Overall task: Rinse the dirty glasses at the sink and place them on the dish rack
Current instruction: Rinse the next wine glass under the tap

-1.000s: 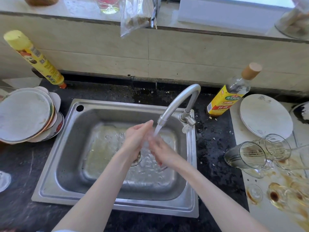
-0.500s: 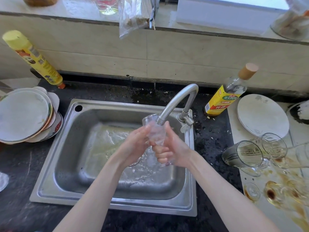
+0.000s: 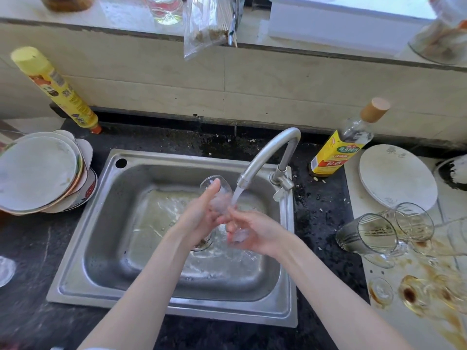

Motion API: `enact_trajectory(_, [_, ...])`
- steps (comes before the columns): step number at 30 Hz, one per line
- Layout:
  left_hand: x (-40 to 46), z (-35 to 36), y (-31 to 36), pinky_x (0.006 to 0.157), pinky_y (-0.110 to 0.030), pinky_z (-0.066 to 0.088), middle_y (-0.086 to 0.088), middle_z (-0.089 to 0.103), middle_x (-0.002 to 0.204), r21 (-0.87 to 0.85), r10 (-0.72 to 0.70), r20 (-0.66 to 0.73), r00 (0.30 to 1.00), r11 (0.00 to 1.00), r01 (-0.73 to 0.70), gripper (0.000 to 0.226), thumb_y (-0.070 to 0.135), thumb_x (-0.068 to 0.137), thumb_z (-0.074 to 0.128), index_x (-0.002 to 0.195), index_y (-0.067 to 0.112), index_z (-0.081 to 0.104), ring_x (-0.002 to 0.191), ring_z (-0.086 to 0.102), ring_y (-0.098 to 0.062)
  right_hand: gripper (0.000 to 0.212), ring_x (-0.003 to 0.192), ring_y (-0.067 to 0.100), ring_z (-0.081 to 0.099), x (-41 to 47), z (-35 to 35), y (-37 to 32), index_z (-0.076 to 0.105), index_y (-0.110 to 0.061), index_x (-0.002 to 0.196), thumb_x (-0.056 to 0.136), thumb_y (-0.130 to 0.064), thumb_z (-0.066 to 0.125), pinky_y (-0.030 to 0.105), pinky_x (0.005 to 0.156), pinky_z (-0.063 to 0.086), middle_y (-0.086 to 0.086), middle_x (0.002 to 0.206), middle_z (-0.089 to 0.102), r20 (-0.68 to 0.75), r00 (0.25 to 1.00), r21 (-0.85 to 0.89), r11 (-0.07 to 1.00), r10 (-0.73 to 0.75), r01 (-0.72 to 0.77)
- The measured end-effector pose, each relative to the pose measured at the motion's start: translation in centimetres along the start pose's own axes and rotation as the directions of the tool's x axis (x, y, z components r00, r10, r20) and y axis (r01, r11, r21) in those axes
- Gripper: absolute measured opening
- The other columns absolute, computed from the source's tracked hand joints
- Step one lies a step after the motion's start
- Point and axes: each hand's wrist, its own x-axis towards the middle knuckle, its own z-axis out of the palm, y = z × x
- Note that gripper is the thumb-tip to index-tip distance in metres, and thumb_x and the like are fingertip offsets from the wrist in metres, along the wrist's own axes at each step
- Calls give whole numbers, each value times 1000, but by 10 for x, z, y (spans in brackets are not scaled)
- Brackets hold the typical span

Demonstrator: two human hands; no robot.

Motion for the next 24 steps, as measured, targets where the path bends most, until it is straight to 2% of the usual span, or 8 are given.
enact_trajectory(2, [7,-1,1,50,-27,42,-1,67,97,-125,-142,-119,983,984,127,70,61,74,59,116,5,54,54,49,-17,24,58,13,57,0,4,-2,58,-7,87,98,-23,43,23,58,52,5,68,59,-13,1000,136,991,3,-2])
enact_trajectory(4, [14,-7,0,62,-30,45,-1,61,119,-248,-258,-205,944,947,205,82,61,77,60,135,6,41,71,56,-20,27,70,20,60,2,1,-5,59,-5,87,99,-23,43,29,62,56,12,79,64,-125,991,158,985,-48,67])
enact_trajectory(7, [12,-13,-4,72,-30,45,-8,65,101,-414,-388,-255,886,872,263,81,59,77,63,134,6,40,83,61,-20,20,80,22,63,2,-8,-7,61,-4,85,96,-16,49,33,77,57,11,87,65,-180,975,215,962,-133,171])
enact_trajectory(11, [8,-14,-9,64,-29,45,-12,62,98,-530,-463,-189,866,790,307,85,58,76,64,133,0,38,77,58,-19,16,82,21,66,5,-9,-3,63,1,102,94,-5,50,31,80,57,10,88,67,-155,969,143,966,-193,216])
enact_trajectory(15, [11,-17,-8,65,-30,52,-16,56,113,-613,-423,-176,889,754,237,84,51,77,68,132,-4,37,83,59,-22,20,82,23,68,8,-9,-2,61,5,109,92,-2,53,30,74,59,13,92,69,-162,967,200,953,-197,227])
enact_trajectory(18, [12,-18,-2,61,-37,59,-14,49,124,-623,-306,-252,918,777,88,61,37,80,71,122,1,44,100,58,-25,13,79,20,66,8,-12,0,62,0,101,92,-4,53,29,75,58,10,84,69,-215,960,246,941,-179,231])
enact_trajectory(21, [6,-14,4,88,-41,53,-14,45,99,-497,-180,-353,918,868,-21,29,25,84,68,93,4,49,87,55,-23,6,82,23,63,9,-19,7,59,-2,91,92,-2,53,34,80,55,14,87,64,-313,943,274,940,-113,203])
enact_trajectory(24, [-2,-10,3,93,-37,50,-11,54,99,-262,0,-308,951,961,-85,44,23,76,71,111,5,53,89,62,-23,4,97,33,57,12,-27,18,52,-1,95,94,0,49,41,86,50,22,99,54,-374,928,376,915,6,146])
